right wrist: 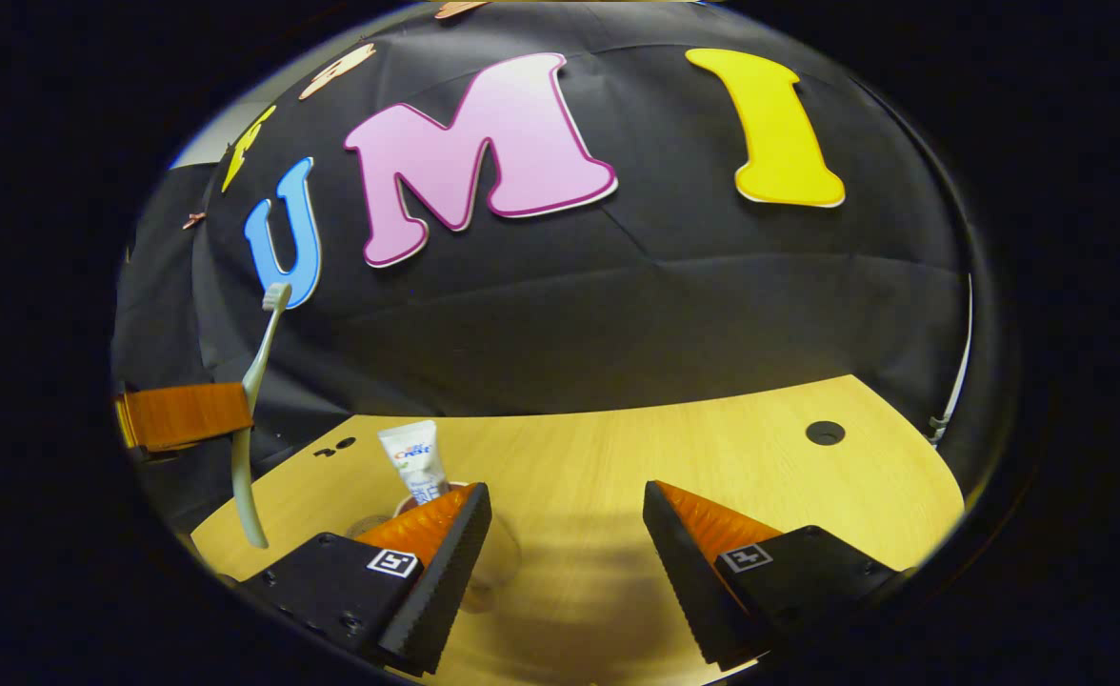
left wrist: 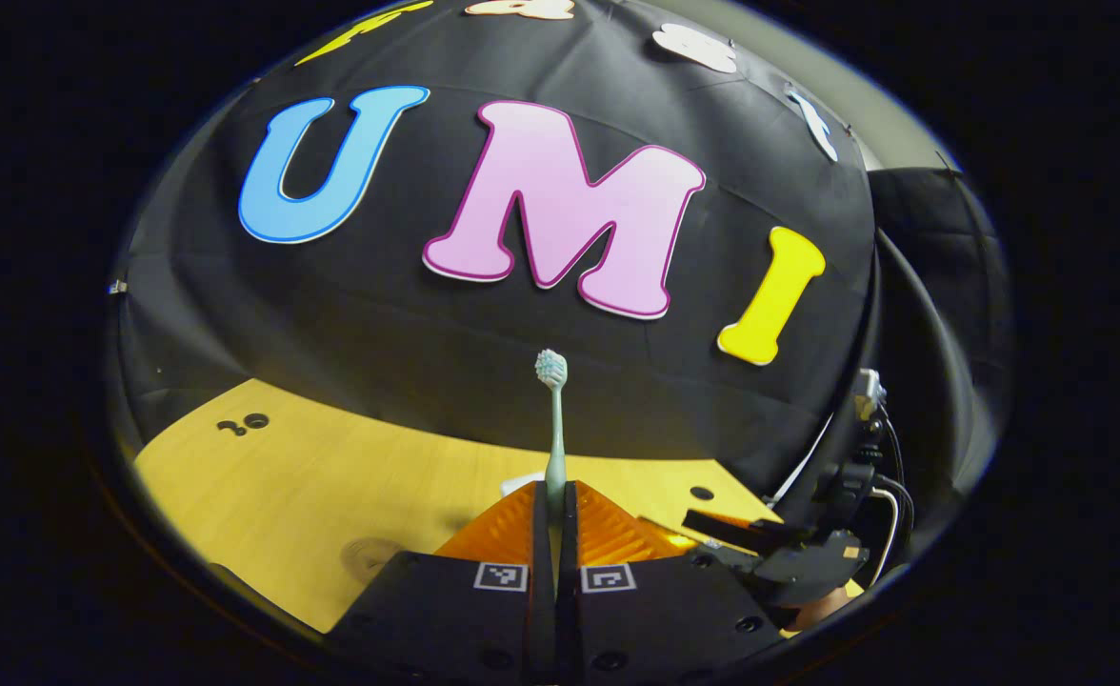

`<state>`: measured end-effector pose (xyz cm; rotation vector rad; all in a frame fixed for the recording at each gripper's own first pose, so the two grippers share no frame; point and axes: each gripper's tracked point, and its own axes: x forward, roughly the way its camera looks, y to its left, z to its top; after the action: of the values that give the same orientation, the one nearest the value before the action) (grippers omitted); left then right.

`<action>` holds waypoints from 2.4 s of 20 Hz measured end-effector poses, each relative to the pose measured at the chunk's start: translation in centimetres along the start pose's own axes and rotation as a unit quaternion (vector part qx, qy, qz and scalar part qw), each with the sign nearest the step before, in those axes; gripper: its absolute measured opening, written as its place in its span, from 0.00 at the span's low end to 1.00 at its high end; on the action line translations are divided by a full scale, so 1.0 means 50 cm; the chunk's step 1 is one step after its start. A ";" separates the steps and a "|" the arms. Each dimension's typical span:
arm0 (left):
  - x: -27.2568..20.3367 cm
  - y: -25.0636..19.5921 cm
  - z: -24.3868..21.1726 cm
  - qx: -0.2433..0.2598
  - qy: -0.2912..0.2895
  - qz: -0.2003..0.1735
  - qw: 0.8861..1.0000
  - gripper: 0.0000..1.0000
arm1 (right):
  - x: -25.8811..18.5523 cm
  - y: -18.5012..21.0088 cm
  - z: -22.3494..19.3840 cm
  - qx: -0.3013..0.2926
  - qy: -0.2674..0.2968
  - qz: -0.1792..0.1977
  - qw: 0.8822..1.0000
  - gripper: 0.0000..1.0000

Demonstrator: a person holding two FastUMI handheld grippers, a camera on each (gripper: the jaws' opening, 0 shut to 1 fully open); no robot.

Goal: Put the toothbrush and toothpaste on the desktop into the cup, then pick up the cup and place it on the coaster on the desktop.

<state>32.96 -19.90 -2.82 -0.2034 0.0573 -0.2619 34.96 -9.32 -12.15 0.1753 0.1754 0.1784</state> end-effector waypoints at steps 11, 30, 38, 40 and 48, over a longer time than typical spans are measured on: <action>0.174 -0.003 -0.050 0.020 -0.075 -0.003 0.997 0.06 | -0.015 -0.070 -0.022 -0.020 0.017 -0.021 0.999 0.98; 0.086 0.004 -0.117 0.044 -0.072 -0.003 0.996 0.88 | -0.014 -0.051 -0.056 -0.043 0.038 -0.017 0.998 0.98; -0.076 0.137 -0.140 0.027 -0.016 0.067 0.997 0.97 | -0.020 -0.005 0.004 -0.062 0.033 -0.010 0.997 0.97; -0.121 0.151 -0.160 0.006 0.009 0.067 0.998 0.98 | -0.025 0.001 0.010 -0.090 0.047 -0.017 0.995 0.98; -0.269 0.174 -0.224 0.025 0.099 0.060 0.993 0.98 | -0.035 0.096 0.022 -0.119 0.132 0.023 0.984 0.98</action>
<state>21.28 -10.29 -15.19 -0.1230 0.2580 -0.1626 32.68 -5.20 -9.91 -0.0832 0.4112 0.2672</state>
